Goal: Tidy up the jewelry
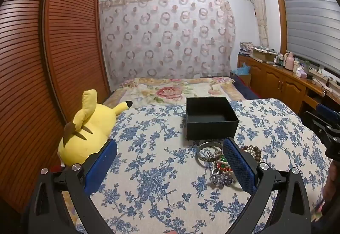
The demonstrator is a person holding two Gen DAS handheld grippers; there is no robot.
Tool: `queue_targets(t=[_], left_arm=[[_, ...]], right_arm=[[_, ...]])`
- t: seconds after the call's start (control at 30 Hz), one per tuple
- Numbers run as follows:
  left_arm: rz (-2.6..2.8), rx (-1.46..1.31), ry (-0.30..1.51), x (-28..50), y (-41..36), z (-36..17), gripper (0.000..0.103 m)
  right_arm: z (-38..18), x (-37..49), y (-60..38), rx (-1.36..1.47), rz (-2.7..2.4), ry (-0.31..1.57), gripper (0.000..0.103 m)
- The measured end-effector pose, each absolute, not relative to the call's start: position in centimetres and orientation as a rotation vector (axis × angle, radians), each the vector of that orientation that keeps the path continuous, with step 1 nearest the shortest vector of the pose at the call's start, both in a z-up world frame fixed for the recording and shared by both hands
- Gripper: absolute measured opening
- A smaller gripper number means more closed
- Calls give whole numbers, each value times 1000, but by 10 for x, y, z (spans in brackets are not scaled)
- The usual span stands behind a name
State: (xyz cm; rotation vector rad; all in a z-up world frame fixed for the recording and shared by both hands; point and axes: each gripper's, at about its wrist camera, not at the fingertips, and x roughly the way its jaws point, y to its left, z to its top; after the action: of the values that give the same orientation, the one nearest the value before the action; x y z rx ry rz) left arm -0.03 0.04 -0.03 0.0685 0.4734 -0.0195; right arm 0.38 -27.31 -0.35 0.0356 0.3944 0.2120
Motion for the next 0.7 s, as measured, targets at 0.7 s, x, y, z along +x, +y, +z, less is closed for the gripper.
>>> queue_targets(t=[0.7], left_arm=[[-32,66,473,-4,-8,0,96]], right_arm=[[-5,5,-274,35,208,395,101]])
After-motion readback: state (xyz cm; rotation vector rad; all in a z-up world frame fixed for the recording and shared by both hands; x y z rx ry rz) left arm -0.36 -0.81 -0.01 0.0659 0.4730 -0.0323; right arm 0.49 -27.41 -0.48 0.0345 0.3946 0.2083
